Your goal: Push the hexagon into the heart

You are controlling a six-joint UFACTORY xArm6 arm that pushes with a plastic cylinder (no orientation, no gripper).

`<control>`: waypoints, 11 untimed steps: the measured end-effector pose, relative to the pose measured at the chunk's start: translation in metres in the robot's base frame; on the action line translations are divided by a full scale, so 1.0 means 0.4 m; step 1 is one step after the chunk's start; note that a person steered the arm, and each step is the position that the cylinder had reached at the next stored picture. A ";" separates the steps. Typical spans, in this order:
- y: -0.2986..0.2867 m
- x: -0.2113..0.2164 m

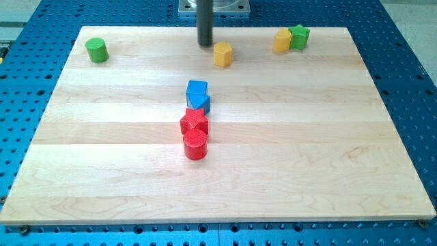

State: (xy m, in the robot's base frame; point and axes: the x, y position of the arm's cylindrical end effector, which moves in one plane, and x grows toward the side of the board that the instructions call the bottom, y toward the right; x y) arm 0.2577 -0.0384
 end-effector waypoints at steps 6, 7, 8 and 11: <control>0.090 0.121; 0.216 0.144; 0.363 0.162; 0.270 0.385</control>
